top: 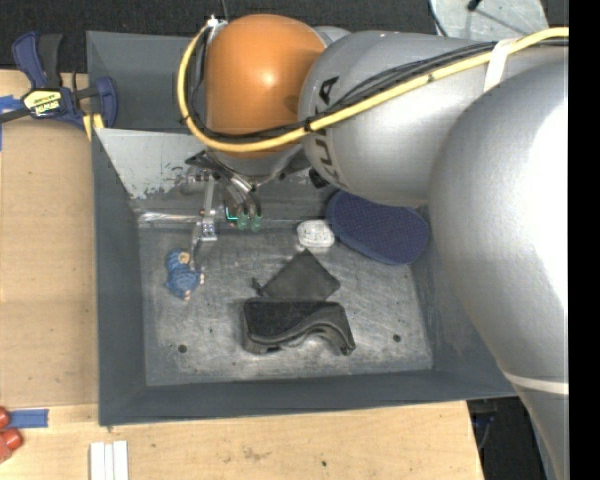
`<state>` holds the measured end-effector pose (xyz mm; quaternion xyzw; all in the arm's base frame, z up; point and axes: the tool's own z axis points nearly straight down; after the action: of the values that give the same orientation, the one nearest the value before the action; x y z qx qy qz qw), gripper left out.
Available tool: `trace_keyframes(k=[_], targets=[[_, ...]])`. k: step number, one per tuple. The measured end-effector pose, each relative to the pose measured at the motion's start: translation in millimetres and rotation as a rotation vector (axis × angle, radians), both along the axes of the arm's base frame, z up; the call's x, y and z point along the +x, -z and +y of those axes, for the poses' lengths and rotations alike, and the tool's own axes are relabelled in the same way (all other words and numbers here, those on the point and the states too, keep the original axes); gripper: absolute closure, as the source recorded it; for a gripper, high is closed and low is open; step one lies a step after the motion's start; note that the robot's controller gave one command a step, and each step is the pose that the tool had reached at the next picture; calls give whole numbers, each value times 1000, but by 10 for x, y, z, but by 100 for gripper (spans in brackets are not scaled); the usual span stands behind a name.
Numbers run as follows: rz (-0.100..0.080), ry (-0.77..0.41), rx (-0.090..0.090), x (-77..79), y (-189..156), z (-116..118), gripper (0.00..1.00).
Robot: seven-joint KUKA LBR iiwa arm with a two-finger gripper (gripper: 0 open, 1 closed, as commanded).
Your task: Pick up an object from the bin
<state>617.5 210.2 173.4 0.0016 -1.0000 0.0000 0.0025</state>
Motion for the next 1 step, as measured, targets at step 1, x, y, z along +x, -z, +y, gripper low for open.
trace_keyframes(k=[1], targets=[[-1, -295, 0, -235, 696, -55, 0]])
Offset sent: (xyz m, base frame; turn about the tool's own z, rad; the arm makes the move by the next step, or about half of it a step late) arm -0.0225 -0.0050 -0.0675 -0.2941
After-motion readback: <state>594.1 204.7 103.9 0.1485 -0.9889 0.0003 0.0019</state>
